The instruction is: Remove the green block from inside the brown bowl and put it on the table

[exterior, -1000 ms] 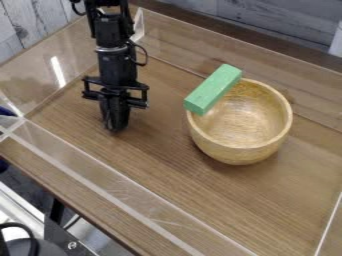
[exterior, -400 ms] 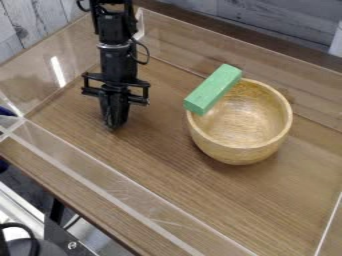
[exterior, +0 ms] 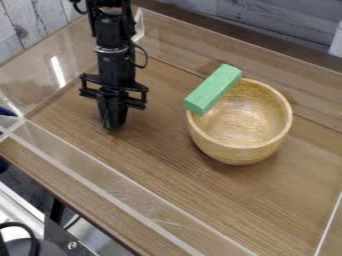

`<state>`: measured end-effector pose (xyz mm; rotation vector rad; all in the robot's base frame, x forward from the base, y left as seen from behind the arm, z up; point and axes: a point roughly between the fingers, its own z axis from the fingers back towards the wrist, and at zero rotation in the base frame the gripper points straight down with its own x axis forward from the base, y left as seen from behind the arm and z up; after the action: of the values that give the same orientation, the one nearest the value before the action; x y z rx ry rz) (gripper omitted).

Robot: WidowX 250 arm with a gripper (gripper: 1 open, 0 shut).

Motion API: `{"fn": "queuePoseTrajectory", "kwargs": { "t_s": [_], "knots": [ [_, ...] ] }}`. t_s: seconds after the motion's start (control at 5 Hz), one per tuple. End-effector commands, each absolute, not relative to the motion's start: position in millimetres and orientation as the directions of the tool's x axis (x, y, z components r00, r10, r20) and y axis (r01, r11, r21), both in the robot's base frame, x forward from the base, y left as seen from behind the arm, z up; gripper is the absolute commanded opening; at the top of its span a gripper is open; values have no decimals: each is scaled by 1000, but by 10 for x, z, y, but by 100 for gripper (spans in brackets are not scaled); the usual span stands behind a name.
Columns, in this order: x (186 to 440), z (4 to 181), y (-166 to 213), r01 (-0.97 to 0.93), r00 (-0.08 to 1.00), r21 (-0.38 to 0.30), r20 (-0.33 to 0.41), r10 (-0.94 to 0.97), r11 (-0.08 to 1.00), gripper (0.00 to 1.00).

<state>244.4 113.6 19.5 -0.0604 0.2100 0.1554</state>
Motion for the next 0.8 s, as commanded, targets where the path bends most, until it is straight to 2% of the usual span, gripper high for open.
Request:
{"fn": "queuePoseTrajectory", "kwargs": {
  "t_s": [0.0, 0.2, 0.4, 0.6],
  "knots": [
    [2531, 338, 1150, -162, 976, -40, -154, 154, 986, 0],
    [2583, 343, 1143, -177, 970, -19, -169, 172, 984, 100],
    [2629, 358, 1140, -194, 964, 2, -185, 191, 981, 100],
    [2597, 477, 1142, -186, 963, 30, -190, 188, 982, 100]
  ]
}}
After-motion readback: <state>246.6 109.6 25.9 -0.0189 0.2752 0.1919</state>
